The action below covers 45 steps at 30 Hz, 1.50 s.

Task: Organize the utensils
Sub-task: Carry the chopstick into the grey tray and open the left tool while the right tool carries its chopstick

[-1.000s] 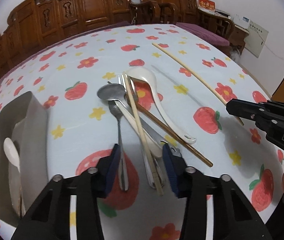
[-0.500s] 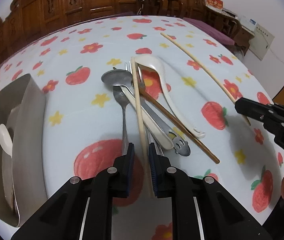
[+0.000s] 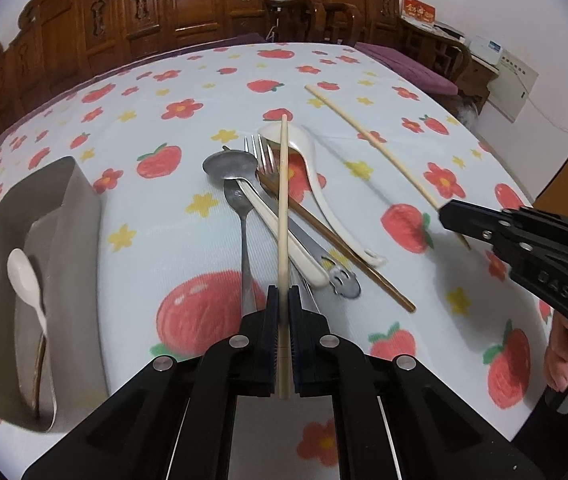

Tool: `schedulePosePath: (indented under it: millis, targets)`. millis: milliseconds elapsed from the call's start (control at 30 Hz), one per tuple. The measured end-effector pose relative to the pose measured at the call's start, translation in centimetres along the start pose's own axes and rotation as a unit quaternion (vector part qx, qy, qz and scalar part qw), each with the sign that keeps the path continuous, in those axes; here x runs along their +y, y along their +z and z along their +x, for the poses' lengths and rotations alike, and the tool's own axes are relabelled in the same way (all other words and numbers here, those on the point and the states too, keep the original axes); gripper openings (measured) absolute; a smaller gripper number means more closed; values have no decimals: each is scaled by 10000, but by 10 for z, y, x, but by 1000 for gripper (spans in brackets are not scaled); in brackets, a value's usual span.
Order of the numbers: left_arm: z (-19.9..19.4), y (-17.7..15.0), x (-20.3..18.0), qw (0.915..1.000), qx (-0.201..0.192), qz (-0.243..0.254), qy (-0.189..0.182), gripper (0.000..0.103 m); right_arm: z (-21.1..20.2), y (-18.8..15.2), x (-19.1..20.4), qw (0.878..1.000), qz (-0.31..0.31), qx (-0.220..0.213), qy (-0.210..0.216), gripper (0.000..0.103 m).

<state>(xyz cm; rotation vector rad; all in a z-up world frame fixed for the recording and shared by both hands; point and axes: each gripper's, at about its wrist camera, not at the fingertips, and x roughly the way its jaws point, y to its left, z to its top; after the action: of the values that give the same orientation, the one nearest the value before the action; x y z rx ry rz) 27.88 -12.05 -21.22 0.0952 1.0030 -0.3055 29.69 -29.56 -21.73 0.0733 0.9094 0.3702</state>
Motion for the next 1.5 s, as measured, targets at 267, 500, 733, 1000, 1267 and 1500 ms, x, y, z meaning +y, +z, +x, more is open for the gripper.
schedulePosePath:
  millis: [267,500,733,1000,1267,1500]
  targets:
    - [-34,-9,12,9998,-206,27,72,4,-6,-8,17,9999,-118,-11,23,6]
    - [-60,-10,34,9992,-362,-73,156,4,-21,-4,43,9995,-274,-104,71,6]
    - [-83,-14,62,9982,-496,-262,235,4,-45,7,72,9985,-468,-257,95,6]
    - [-113,-24,94,9967,-600,-473,287,4,-70,15,103,9972,-664,-346,12,6]
    - [-134,-30,119,9956,-652,-534,401,4,-87,16,127,9966,-727,-378,-9,6]
    - [-113,-27,151,9958,-382,-635,538,4,-78,13,139,9977,-641,-215,-19,6]
